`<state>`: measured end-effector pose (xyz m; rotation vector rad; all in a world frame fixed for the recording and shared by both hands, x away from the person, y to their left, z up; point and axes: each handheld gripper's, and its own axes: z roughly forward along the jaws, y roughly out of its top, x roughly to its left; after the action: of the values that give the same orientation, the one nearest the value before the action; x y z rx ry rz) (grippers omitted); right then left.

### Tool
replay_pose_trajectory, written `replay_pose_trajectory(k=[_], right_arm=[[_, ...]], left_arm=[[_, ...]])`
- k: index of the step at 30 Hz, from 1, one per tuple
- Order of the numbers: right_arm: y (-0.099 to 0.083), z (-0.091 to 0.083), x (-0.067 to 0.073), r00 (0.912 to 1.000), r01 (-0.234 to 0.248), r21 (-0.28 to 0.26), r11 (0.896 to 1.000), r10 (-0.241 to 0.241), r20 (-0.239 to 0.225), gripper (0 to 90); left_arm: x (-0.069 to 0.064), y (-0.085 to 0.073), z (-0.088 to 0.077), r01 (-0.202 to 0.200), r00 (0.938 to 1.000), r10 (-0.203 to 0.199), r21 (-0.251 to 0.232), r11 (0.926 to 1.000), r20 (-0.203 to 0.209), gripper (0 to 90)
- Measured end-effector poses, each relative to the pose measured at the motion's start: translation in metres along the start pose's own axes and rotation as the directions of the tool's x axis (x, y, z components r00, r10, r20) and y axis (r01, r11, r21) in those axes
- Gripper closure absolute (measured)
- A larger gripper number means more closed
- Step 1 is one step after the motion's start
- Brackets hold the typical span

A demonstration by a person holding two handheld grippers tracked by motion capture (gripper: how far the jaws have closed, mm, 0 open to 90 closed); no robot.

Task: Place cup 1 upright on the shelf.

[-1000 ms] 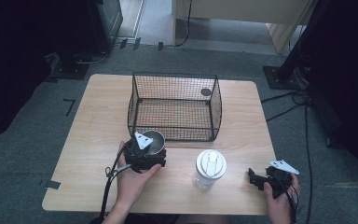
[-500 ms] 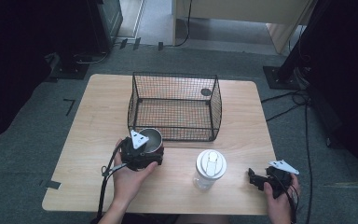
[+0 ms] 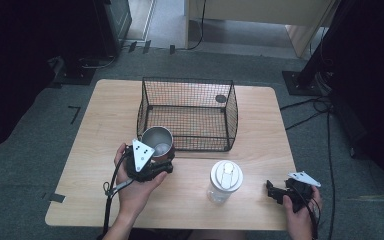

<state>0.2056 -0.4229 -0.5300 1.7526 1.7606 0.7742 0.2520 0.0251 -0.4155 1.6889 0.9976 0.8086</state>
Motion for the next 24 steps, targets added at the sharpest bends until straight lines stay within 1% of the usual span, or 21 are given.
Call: replay_pose_trajectory(k=[1,2,3,4,5,6,7,8,9,10,11,12,13,14,15,19,21,23,24], right_arm=[[0.0,0.0,0.0,1.0,0.0,0.0,1.0,0.0,0.0,0.0],[0.0,0.0,0.0,1.0,0.0,0.0,1.0,0.0,0.0,0.0],[0.0,0.0,0.0,1.0,0.0,0.0,1.0,0.0,0.0,0.0],[0.0,0.0,0.0,1.0,0.0,0.0,1.0,0.0,0.0,0.0],[0.0,0.0,0.0,1.0,0.001,0.0,1.0,-0.001,0.0,0.0],[0.0,0.0,0.0,1.0,0.0,0.0,1.0,0.0,0.0,0.0],[0.0,0.0,0.0,1.0,0.001,0.0,1.0,-0.001,0.0,0.0],[0.0,0.0,0.0,1.0,0.0,0.0,1.0,0.0,0.0,0.0],[0.0,0.0,0.0,1.0,0.0,0.0,1.0,0.0,0.0,0.0],[0.0,0.0,0.0,1.0,0.001,-0.001,1.0,-0.001,0.0,0.0],[0.0,0.0,0.0,1.0,0.001,-0.001,1.0,-0.001,0.0,0.0],[0.0,0.0,0.0,1.0,0.001,-0.001,1.0,-0.001,0.0,0.0],[0.0,0.0,0.0,1.0,0.0,0.0,1.0,0.0,0.0,0.0],[0.0,0.0,0.0,1.0,0.001,0.0,1.0,-0.001,0.0,0.0],[0.0,0.0,0.0,1.0,0.0,0.0,1.0,0.0,0.0,0.0],[0.0,0.0,0.0,1.0,0.0,-0.001,1.0,0.0,0.0,0.0],[0.0,0.0,0.0,1.0,-0.001,0.0,1.0,0.001,0.0,0.0],[0.0,0.0,0.0,1.0,0.0,0.0,1.0,0.0,0.0,0.0],[0.0,0.0,0.0,1.0,-0.001,0.0,1.0,0.001,0.0,0.0]], left_arm=[[0.0,0.0,0.0,0.0,1.0,0.0,0.0,1.0,0.0,8.0],[0.0,0.001,0.0,-0.008,0.9999,0.009,-0.015,0.9999,0.012,8.0],[0.0,0.002,0.0,-0.007,0.9998,0.007,-0.017,0.9998,0.021,8.1],[0.0,0.003,0.0,-0.003,0.9997,0.004,-0.029,0.9996,0.024,8.0],[-0.001,0.003,0.0,-0.009,0.9997,0.01,-0.04,0.9991,0.02,8.0],[-0.001,0.004,0.0,-0.007,0.9999,0.007,-0.052,0.9986,0.014,8.0],[-0.001,0.005,-0.001,0.011,0.9999,-0.01,-0.062,0.998,0.013,8.0],[0.001,0.006,-0.001,0.033,0.9991,-0.031,-0.076,0.9965,0.028,8.0],[0.001,0.007,-0.001,0.056,0.9978,-0.052,-0.102,0.9932,0.04,8.0],[0.001,0.008,0.0,0.066,0.9971,-0.061,-0.129,0.9895,0.045,8.0],[0.001,0.008,0.0,0.066,0.9971,-0.061,-0.129,0.9895,0.045,8.0],[0.0,0.01,0.001,0.044,0.9989,-0.042,-0.173,0.9839,0.02,8.0],[0.0,0.01,0.001,0.044,0.9989,-0.042,-0.173,0.9839,0.02,8.0],[-0.001,0.013,0.002,0.036,0.9993,-0.034,-0.198,0.9795,0.012,8.0],[-0.001,0.014,0.002,0.044,0.999,-0.042,-0.201,0.9786,0.015,8.0],[0.001,0.019,0.007,0.048,0.9988,-0.045,-0.203,0.978,0.018,8.0],[0.002,0.021,0.011,0.055,0.9985,-0.055,-0.216,0.9748,0.008,8.0],[0.004,0.021,0.014,0.09,0.9959,-0.088,-0.235,0.9679,0.02,8.0],[0.004,0.021,0.014,0.09,0.9959,-0.088,-0.235,0.9679,0.02,8.0]])
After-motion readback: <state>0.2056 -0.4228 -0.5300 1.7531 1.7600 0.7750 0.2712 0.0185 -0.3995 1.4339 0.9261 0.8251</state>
